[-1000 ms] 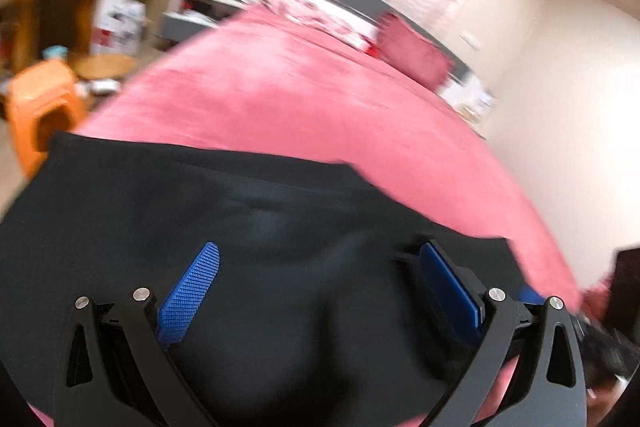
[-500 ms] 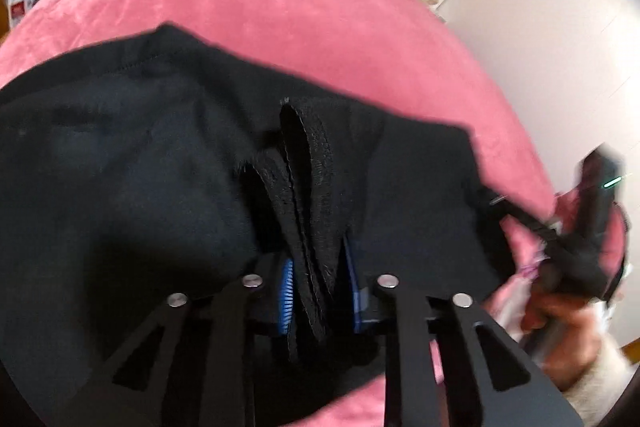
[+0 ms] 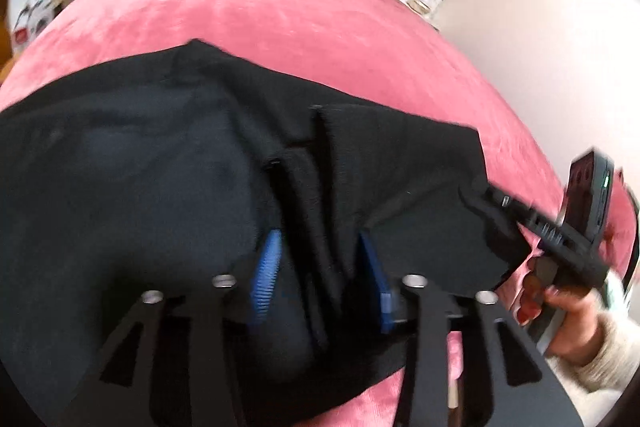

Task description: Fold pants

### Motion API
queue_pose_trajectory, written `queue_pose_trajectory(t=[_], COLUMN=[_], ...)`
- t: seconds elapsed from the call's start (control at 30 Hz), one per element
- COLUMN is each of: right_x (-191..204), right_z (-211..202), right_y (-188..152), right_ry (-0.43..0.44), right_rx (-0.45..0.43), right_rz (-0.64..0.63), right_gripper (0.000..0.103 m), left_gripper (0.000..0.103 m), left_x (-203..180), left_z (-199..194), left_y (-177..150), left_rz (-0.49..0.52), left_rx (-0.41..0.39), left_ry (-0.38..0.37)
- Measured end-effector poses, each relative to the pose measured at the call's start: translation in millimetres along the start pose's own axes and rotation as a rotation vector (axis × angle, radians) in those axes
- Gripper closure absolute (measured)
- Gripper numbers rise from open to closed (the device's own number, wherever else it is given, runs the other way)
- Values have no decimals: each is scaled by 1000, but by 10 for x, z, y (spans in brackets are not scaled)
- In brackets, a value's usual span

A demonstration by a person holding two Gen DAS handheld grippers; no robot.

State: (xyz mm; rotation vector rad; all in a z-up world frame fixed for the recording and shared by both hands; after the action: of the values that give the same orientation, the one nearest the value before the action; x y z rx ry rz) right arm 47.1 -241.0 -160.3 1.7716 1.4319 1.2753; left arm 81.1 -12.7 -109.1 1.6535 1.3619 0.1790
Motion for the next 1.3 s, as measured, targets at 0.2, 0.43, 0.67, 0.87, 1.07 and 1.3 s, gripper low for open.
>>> queue_pose_trajectory(t=[0.2,0.43,0.67,0.87,1.07,1.3], right_x=[232,200,233,260,262,252], right_z=[186,324,336,343,351,342], right_y=[-112,-108,-163,-186,-185,-183], right_ry=[-44,-21,-27,-28,-28,-26], right_rx=[20,20,-11,-15,-15,-15], right_rz=[-198,-217,-274,-273,-273,-273], right_gripper=[13,4,2,2,2,2], left_gripper=[18,11,11,24,63,84], left_x=[472,1362,2241,2412,2159,2010], left_z=[-419,-1222,-1813,-1652,-1446,-1436], left_y=[170,332,304,71,-14,61], left_rz=[-195,-316,-387,-363,-185,-116], left_rx=[-154,-298,-287,-90,-42,-76], left_ry=[101,323,587,454,520,535])
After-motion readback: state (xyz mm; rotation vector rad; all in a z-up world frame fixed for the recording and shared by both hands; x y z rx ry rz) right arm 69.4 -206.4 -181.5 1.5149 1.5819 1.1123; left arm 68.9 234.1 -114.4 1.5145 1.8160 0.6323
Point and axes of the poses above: each gripper's, at about its wrist camera, not at the fingertips, and z roughly the way its jaws point, x to its left, y to its top, the point moved 3 cm from there along z, roughly the way its jaws point, and after that the axes turned 15 degrees about -x, right-handed, at the moved point
